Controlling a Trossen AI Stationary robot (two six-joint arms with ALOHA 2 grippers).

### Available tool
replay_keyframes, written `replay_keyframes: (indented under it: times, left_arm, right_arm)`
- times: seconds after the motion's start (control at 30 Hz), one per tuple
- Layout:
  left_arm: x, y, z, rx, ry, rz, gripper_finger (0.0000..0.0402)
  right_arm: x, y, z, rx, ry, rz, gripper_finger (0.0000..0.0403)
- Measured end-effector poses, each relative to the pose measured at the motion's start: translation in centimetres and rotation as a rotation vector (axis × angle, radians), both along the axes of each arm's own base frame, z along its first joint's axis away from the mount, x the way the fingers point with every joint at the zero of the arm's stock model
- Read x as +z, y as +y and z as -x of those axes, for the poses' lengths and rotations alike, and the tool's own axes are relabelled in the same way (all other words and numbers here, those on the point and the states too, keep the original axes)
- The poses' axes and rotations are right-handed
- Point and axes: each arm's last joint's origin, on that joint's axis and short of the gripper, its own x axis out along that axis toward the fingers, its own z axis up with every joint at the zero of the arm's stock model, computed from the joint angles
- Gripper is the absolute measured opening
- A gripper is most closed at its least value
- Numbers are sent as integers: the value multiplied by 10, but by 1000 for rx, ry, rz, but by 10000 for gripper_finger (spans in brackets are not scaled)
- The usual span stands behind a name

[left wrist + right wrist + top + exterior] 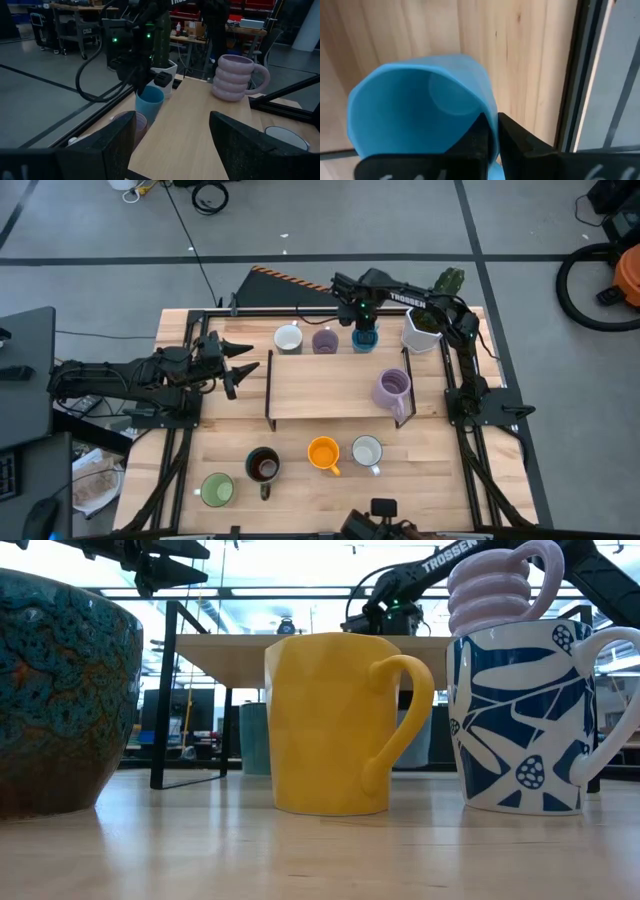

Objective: Place coffee mugs
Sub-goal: Put the light blue cup on the shelf aligned with the purple cup

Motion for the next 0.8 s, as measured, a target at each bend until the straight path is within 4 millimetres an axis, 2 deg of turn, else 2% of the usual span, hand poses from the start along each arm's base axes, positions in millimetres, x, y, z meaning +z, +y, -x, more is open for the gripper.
replay_keyframes:
  times: [0.27,0.6,0.8]
  left_arm:
    - [1,0,0,0,-5,5,258]
    - [1,0,0,1,-7,7,258]
    - [1,0,0,1,-7,8,258]
  right_arm:
    - [5,-3,5,-13,20,-4,28]
    - [6,-18,18,-33,42,7,28]
    - [29,-13,27,-31,-4,44,28]
